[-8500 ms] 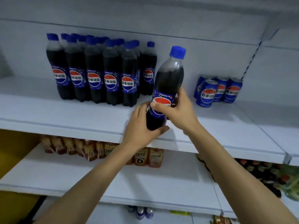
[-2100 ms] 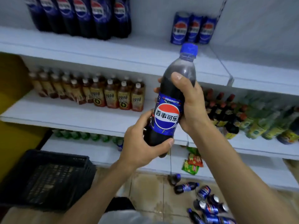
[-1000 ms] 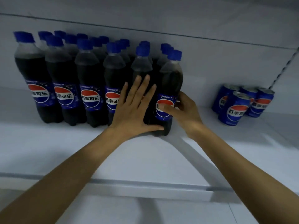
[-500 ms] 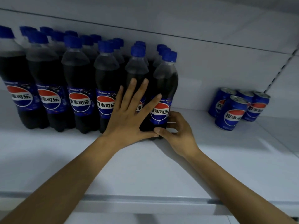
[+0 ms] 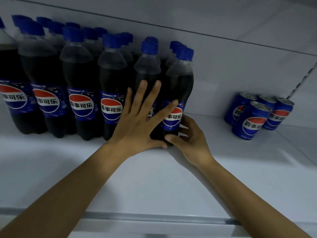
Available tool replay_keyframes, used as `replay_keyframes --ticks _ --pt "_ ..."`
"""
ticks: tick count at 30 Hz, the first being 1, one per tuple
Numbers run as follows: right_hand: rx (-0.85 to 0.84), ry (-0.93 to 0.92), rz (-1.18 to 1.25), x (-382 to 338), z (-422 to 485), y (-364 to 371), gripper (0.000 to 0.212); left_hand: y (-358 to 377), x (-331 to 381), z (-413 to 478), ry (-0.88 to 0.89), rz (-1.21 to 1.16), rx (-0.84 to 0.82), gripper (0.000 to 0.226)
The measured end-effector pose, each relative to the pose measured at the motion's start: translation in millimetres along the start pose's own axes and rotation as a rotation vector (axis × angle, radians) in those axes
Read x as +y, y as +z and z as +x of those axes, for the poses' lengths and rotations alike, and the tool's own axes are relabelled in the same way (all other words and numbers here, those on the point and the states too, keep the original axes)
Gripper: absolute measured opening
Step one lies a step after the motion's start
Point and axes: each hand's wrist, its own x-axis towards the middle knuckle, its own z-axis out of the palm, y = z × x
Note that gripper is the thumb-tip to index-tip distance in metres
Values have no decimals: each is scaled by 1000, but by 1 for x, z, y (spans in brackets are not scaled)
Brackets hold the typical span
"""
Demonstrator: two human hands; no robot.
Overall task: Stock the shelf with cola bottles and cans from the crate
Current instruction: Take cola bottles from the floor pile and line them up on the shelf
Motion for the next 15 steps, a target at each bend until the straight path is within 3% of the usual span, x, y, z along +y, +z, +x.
replay_keyframes --ticks 9,15 --pt "-13 11 -31 1 -1 -1 63 0 0 -1 6 -27 -13 117" --pt "-24 23 -91 -8 -8 -1 68 -14 6 0 -38 -49 -99 107"
